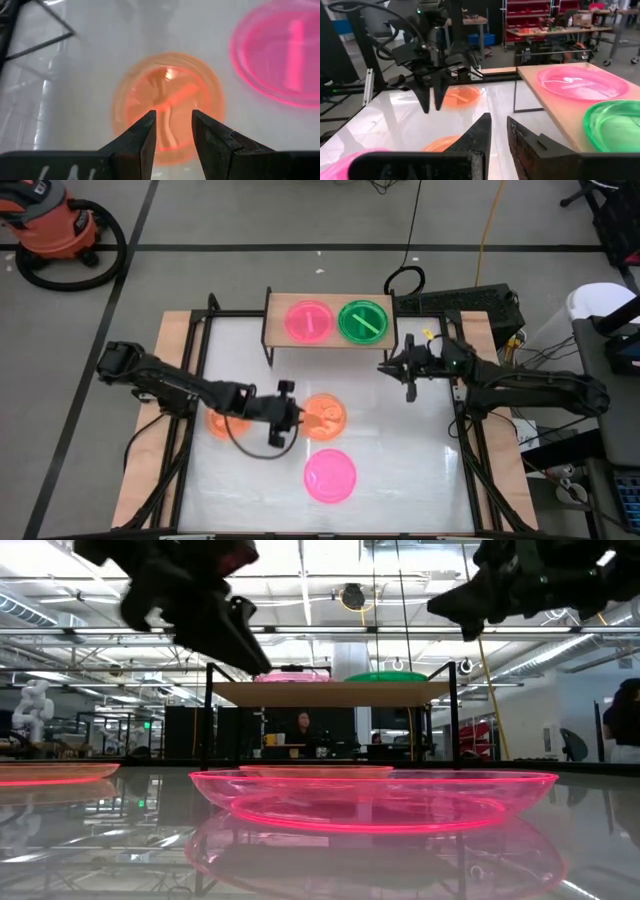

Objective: Place and stack plates onto a shelf
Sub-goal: Stack the right orange plate on top of the pink plate on the shelf

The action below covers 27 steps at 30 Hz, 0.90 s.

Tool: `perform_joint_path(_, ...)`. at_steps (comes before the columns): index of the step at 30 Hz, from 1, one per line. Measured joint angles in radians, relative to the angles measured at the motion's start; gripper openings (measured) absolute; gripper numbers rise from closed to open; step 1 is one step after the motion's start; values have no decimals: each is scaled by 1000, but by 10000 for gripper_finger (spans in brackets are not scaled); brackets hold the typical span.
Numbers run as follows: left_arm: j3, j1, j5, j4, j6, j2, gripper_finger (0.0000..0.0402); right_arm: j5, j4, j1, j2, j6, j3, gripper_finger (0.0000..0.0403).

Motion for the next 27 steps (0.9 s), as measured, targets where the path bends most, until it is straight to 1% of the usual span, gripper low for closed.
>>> perform_joint_path(4, 0, -76, -61, -24, 9, 17, 131, 1, 159, 32, -2, 1, -83, 45)
perform_joint_path(7, -2, -119, -74, -16, 38, 53, 131, 3, 277, 47, -2, 2, -138, 45)
perform_joint_path(10, -3, -150, -92, -15, 72, 105, 131, 4, 357, 54, -3, 25, -162, 45)
perform_joint_path(16, -3, -159, -140, 40, 128, 224, 131, 3, 360, 54, -2, 27, -168, 45)
perform_joint_path(21, -3, -152, -164, 68, 178, 279, 131, 3, 356, 54, -3, 27, -168, 45)
perform_joint_path(27, -3, -126, -190, 100, 184, 322, 131, 3, 355, 54, -3, 27, -168, 45)
